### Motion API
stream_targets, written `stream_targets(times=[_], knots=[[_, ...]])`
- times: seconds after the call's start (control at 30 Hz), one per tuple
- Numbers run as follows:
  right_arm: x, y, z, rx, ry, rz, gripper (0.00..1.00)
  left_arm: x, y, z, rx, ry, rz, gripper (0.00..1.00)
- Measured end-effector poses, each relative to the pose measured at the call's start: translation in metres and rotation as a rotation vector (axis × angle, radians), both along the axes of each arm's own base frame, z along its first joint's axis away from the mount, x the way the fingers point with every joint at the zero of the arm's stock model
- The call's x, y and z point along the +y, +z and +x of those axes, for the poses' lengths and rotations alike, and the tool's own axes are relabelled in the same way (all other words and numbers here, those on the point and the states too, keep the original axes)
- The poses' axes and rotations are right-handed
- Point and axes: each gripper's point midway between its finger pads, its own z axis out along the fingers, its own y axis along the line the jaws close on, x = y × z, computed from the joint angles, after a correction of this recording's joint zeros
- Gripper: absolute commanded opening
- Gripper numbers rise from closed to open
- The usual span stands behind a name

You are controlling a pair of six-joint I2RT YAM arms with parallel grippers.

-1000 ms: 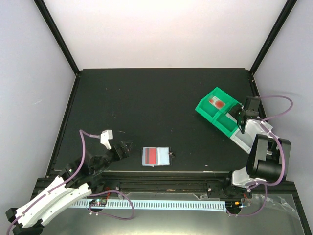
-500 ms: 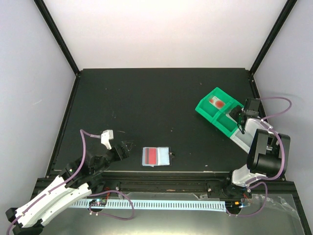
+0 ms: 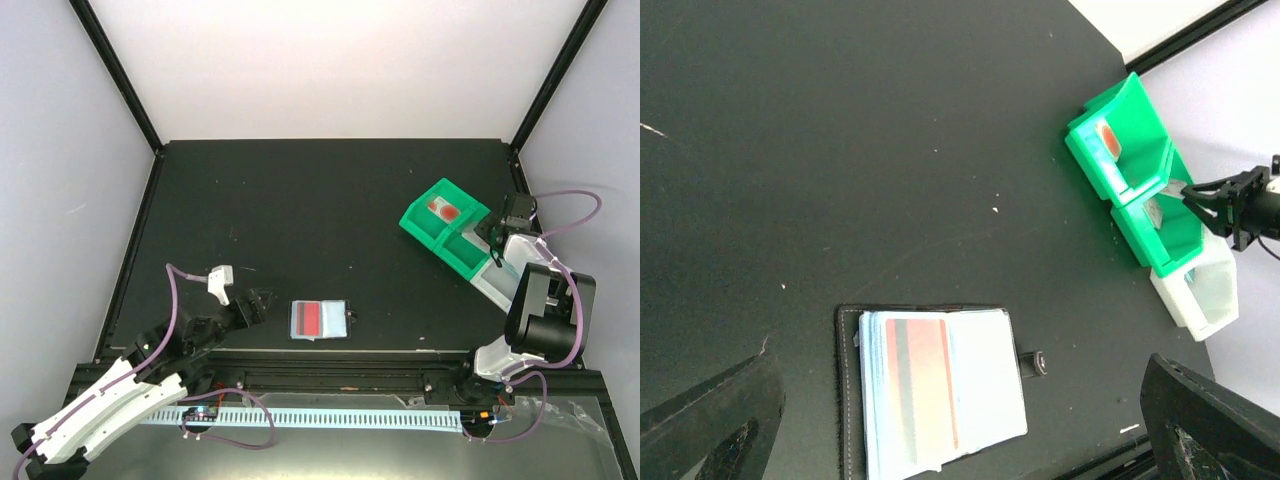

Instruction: Take the credit cards out of the card holder

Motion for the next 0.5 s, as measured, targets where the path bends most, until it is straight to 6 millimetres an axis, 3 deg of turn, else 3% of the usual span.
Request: stream_targets(times=[0.5], knots=[[-0.008, 0.012, -0.006, 0.065, -0.022, -0.04, 0.18, -0.003, -0.007, -0.001, 0.027, -0.014, 0.018, 0.99]])
